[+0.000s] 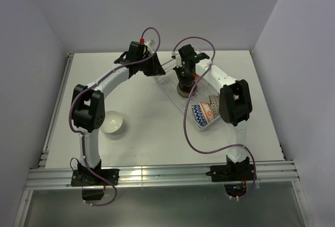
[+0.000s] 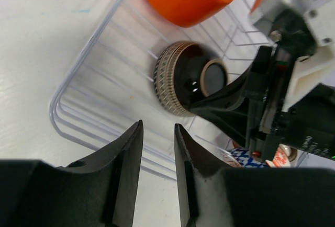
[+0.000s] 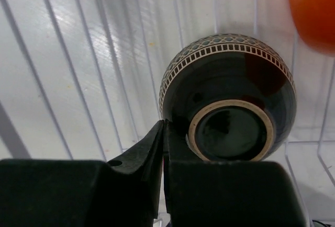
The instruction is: Load the bowls into the dish rack
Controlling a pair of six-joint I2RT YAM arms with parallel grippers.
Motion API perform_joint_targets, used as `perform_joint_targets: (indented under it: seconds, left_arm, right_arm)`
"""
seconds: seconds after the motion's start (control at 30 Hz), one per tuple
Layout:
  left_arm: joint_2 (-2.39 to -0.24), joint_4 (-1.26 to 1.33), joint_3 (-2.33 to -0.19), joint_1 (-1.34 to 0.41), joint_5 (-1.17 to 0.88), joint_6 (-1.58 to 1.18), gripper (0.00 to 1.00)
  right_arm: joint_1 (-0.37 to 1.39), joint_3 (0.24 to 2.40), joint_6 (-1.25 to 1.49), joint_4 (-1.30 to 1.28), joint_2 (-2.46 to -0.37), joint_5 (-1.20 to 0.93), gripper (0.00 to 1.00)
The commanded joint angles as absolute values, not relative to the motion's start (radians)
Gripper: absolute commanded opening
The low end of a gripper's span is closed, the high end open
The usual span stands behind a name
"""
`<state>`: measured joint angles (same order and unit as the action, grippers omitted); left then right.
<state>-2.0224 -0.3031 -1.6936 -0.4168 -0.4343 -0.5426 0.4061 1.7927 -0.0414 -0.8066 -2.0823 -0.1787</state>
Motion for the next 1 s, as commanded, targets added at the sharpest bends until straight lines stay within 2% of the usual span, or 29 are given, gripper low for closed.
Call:
perform_joint_targets:
  seconds: [0.0, 0.13, 0.33, 0.57, 0.67, 0.7, 0.73, 0.77, 0.8, 0.9, 0.97]
  left_arm:
    - [-2.048, -0.376, -1.743, -0.42, -0.362, -0.534, 0.35]
    - [-2.065, -0.393, -1.75, -0.419, -0.342, -0.529, 0.32]
    - [-2.097, -0.434, -1.779, -0.42, -0.324, -0.506, 0.3]
    - [-2.092, -0.437, -1.77, -0.419, -0.35, -0.499, 0.29]
    - [-2.079, -0.42, -1.764, -0.416, -0.4, -0.492, 0.37]
    - [-2.069, -0.387, -1.75, -0.413, -0.417, -0.497, 0.39]
    - [-2.036, -0.353, -1.735, -0.41, -0.439, -0.503, 0.43]
    - [-2.014, -0.318, -1.698, -0.408, -0.463, -0.509, 0.51]
    - [-1.99, -0.228, -1.678, -0.403, -0.478, -0.528, 0.55]
    - [-1.904, -0.118, -1.629, -0.388, -0.528, -0.554, 0.68]
    - [-1.867, -0.088, -1.649, -0.379, -0.551, -0.56, 0.73]
  right_arm:
    - [0.408, 1.807, -0.041, -0.791, -2.115, -0.062, 0.08]
    - [0.408, 1.81, -0.045, -0.802, -2.128, 0.024, 0.08]
    - [0.413, 1.812, -0.038, -0.793, -2.121, 0.138, 0.18]
    - [0.414, 1.83, -0.048, -0.795, -2.118, 0.147, 0.24]
    - [0.414, 1.835, -0.048, -0.785, -2.1, 0.098, 0.31]
    - [0.414, 1.832, -0.048, -0.778, -2.08, 0.08, 0.37]
    - [0.414, 1.829, -0.048, -0.758, -2.068, 0.06, 0.4]
    - [0.414, 1.816, -0.048, -0.746, -2.056, 0.029, 0.44]
    - [0.414, 1.812, -0.045, -0.733, -2.03, 0.014, 0.53]
    - [0.411, 1.806, -0.038, -0.697, -1.996, -0.041, 0.67]
    - [0.405, 1.813, -0.034, -0.678, -1.967, -0.084, 0.74]
